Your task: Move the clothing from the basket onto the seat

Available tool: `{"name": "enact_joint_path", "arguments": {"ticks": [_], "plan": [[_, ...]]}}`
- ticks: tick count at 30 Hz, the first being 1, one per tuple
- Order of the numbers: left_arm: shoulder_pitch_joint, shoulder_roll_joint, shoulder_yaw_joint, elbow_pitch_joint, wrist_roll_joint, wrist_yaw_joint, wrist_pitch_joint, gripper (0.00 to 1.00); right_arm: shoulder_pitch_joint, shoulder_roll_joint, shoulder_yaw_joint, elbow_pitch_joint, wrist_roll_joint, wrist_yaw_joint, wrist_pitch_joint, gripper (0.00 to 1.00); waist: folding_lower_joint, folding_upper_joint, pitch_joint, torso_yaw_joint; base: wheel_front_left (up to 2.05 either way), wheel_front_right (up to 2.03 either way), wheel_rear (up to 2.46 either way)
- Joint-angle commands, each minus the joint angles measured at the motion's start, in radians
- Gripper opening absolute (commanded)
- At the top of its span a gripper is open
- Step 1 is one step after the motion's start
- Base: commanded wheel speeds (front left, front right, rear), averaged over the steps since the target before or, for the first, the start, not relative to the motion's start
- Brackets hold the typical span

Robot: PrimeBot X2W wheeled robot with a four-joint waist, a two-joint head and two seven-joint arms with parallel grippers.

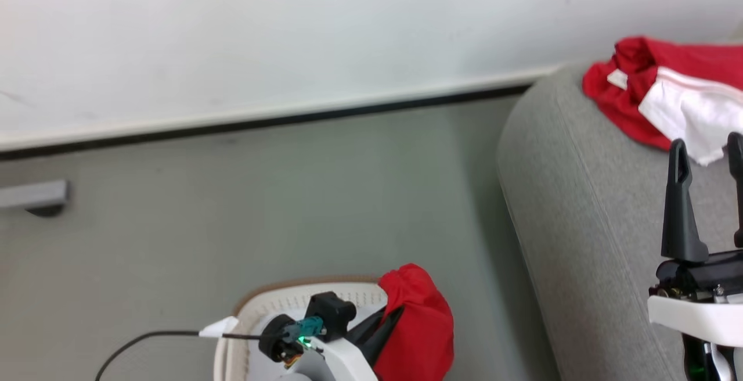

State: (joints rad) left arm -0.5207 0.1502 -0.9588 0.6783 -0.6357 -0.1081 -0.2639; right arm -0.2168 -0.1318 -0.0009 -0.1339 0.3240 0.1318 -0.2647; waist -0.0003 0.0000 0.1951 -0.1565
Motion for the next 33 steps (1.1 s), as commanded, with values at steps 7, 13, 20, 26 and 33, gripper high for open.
{"name": "enact_joint_path", "arguments": {"ticks": [7,13,20,26,33], "plan": [[0.071,0.038,0.087,-0.178,0.063,0.033,-0.001,0.0,0.045,-0.016,0.017,0.029,0.022,-0.002,0.001,1.0,0.0003,0.0,-0.144,0.062,0.0,0.0,0.0],[0.047,0.057,0.143,-0.286,0.052,0.065,0.0,0.0,0.071,-0.012,0.039,0.046,0.028,-0.002,0.001,1.0,0.0003,0.0,-0.194,0.076,0.0,0.0,0.0],[-0.016,0.107,0.189,-0.396,0.051,0.097,0.045,0.0,0.082,-0.009,0.071,0.056,0.036,-0.002,0.001,1.0,0.0003,0.0,-0.214,0.087,0.0,0.0,0.0],[-0.065,0.146,0.213,-0.472,0.062,0.119,0.087,0.0,0.092,-0.012,0.084,0.061,0.047,-0.002,0.001,1.0,0.0003,0.0,-0.211,0.097,0.0,0.0,0.0],[-0.093,0.178,0.257,-0.571,0.053,0.162,0.113,0.0,0.1,-0.01,0.117,0.074,0.055,-0.002,0.001,1.0,0.0003,0.0,-0.204,0.109,0.0,0.0,0.0]]}}
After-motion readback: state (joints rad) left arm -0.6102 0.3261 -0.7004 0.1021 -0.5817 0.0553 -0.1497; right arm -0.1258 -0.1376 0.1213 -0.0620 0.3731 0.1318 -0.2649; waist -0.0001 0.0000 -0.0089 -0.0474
